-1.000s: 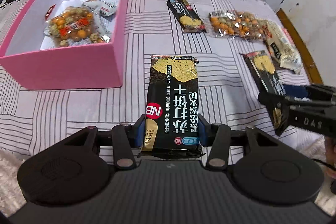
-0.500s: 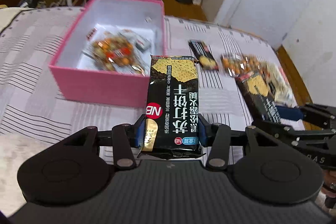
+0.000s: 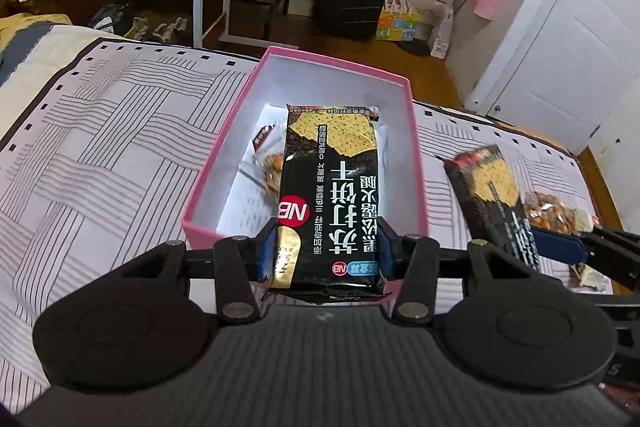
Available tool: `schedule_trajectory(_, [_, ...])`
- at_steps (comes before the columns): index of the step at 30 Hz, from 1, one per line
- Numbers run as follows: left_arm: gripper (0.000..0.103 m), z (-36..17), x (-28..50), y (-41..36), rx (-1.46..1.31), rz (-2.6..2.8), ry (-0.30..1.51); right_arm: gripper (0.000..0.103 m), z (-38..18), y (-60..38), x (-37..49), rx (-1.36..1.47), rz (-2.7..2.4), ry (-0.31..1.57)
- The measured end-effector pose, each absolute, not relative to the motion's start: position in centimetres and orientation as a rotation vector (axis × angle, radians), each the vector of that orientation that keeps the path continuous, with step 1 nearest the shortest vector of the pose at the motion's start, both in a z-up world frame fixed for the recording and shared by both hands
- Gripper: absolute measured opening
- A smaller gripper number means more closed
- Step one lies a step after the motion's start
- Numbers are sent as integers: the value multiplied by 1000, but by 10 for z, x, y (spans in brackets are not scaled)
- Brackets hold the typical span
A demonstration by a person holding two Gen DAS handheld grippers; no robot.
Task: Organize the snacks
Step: 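Open both grippers to drop the cracker packs into the pink box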
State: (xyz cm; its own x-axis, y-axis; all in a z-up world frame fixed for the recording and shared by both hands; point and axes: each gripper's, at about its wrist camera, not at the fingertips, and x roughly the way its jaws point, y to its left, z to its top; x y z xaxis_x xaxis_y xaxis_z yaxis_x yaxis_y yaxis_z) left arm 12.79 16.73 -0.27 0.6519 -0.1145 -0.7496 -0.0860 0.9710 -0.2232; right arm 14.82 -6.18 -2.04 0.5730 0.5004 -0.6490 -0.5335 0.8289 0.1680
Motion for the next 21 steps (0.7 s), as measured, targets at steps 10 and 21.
schedule_trajectory(10, [47,-32,190,199,-323,49,936,54,-45,-14,200,-108,615,705])
schedule_trajectory(21, [47,-67,207,199,-344,42,1016,54,-75,19,220,-218,590,797])
